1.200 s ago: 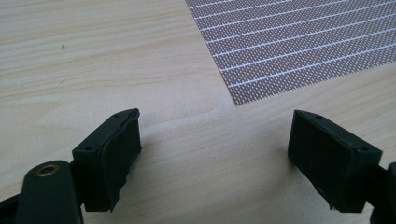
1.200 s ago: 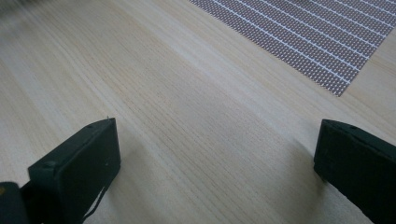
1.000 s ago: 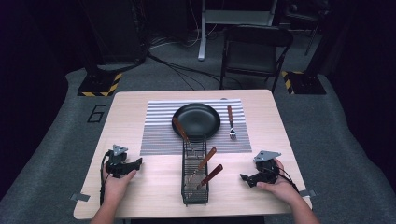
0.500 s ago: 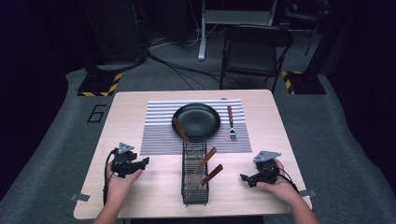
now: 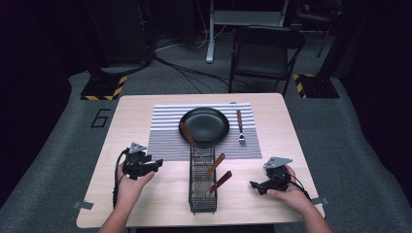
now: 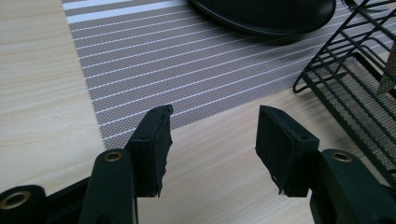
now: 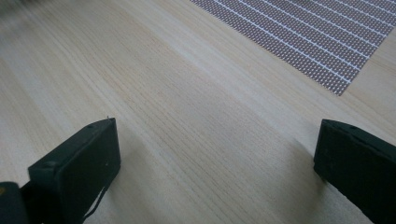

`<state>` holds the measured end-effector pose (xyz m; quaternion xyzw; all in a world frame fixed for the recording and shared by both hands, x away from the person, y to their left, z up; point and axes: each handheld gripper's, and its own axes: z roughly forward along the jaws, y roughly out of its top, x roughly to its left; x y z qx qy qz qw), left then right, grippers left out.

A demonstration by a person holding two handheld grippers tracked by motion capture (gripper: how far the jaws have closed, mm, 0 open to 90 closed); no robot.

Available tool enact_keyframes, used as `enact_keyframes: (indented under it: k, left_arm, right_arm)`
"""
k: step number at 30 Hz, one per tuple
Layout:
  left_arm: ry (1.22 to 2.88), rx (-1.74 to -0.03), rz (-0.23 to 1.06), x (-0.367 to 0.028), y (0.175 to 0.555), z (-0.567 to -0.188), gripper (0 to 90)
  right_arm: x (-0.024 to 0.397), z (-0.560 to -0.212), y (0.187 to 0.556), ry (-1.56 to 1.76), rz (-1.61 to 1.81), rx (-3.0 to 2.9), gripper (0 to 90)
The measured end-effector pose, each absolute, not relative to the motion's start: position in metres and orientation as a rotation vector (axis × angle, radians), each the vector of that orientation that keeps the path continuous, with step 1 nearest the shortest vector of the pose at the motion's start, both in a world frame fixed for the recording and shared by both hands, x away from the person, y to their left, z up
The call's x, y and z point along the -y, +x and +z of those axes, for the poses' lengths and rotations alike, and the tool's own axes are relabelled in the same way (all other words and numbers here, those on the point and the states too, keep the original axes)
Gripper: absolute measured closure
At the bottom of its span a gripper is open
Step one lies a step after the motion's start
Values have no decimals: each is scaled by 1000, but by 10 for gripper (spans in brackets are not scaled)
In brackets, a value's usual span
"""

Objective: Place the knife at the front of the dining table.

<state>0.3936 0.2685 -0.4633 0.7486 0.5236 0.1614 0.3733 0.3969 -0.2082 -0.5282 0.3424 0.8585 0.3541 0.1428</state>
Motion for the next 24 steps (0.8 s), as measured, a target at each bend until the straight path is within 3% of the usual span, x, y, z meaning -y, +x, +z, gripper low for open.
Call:
enact_keyframes:
  k: [24]
  left_arm:
    - [1941,-1255,349,-229,406,-432,507]
  right_arm:
    - [208,-528,397,989,1022,-2476,0]
